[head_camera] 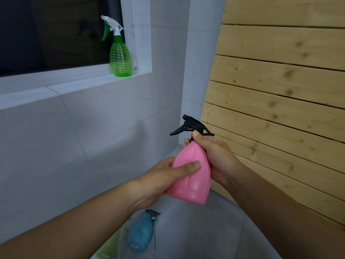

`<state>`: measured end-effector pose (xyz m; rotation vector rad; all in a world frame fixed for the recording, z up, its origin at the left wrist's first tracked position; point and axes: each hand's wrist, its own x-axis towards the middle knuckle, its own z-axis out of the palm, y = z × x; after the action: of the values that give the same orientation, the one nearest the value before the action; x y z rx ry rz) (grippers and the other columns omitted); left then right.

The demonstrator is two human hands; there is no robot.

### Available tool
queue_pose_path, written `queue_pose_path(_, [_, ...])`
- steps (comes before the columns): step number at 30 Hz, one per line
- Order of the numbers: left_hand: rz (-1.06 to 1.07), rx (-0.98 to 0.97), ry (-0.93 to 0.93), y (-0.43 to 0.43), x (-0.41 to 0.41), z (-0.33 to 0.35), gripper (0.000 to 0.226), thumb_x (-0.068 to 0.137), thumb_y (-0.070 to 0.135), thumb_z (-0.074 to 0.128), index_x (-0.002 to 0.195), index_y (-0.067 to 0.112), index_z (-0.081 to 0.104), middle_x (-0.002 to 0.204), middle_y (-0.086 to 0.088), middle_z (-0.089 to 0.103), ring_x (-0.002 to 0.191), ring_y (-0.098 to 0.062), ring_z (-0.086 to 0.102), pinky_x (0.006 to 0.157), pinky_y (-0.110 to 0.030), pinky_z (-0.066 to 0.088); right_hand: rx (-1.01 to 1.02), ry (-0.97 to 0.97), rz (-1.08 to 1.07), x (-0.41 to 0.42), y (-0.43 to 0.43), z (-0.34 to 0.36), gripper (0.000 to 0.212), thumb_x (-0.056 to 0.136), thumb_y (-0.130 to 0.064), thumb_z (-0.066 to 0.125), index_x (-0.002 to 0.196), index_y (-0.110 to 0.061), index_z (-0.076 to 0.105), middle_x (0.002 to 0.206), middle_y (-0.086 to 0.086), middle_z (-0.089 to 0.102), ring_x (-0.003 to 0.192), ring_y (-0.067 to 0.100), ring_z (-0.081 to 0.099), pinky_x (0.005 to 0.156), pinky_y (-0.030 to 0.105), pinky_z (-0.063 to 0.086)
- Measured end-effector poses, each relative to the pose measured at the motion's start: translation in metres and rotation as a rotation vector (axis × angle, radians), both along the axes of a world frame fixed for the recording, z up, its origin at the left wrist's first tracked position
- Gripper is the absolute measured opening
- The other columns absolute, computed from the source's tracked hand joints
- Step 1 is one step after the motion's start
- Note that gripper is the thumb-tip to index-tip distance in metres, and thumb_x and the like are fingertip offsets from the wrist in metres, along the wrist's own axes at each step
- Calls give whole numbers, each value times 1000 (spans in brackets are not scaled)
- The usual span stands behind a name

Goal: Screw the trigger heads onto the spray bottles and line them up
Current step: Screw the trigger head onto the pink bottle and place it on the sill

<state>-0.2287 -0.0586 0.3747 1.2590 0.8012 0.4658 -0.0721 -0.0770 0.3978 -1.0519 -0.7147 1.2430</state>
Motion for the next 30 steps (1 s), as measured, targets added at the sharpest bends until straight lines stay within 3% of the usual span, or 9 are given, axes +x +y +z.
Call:
queue_pose_path(5, [-5,-214,-124,4,-4,-3,61,78,50,66,130,18,65,123,-18,73,105,-30,73,95,-55,57,24,10,15,0,-1,5,25,91,-23,67,105,-6,57,93,15,72,67,21,69,62,33,60])
queue_pose_path(10, [114,140,117,0,0,2,84,54,59,85,124,21,59,117,-9,74,99,-21,74,87,-45,63,14,-4,3,1,1,3,28,90,-24,67,109,-7,56,95,18,70,74,23,68,65,34,60])
queue_pose_path(12, [63,164,87,0,4,-1,72,68,62,79,127,28,59,117,-2,74,102,-20,74,85,-39,63,20,10,-1,-1,2,3,26,90,-22,67,108,-7,56,93,18,70,76,23,69,65,34,60])
queue_pose_path(15, [17,-79,-130,6,5,-3,52,91,55,59,131,23,65,119,-13,75,103,-27,73,92,-47,59,34,80,5,-1,0,7,20,91,-18,66,103,-6,58,86,15,71,71,21,71,65,34,61])
queue_pose_path(18, [-39,-196,-190,12,-4,-5,56,84,48,61,130,16,66,112,-14,75,96,-28,73,83,-43,61,37,101,25,-1,-2,10,18,91,-18,65,102,-5,58,86,14,72,72,20,72,63,33,61])
queue_pose_path(21, [-15,7,25,8,-2,-1,73,70,60,76,127,16,64,116,-14,76,105,-31,74,94,-47,58,13,39,8,0,-2,6,21,90,-20,67,103,-6,57,90,16,72,75,22,72,63,34,60])
queue_pose_path(24, [99,236,198,1,6,1,79,59,65,86,120,23,58,111,0,74,97,-17,74,85,-37,62,0,-45,-17,-3,-1,2,21,89,-21,69,97,-5,58,94,19,71,80,24,71,68,35,61])
queue_pose_path(26, [56,205,102,0,9,-1,74,69,68,78,127,25,59,115,-1,75,102,-20,74,92,-42,61,16,-42,-20,-5,-1,4,19,89,-20,69,92,-5,58,94,20,71,80,24,71,69,35,61])
queue_pose_path(30, [-10,-144,-191,13,0,-7,57,86,46,56,134,15,62,115,-12,74,104,-30,70,96,-49,52,46,55,2,-4,-4,10,15,91,-16,65,98,-5,58,92,19,70,74,22,71,63,34,61])
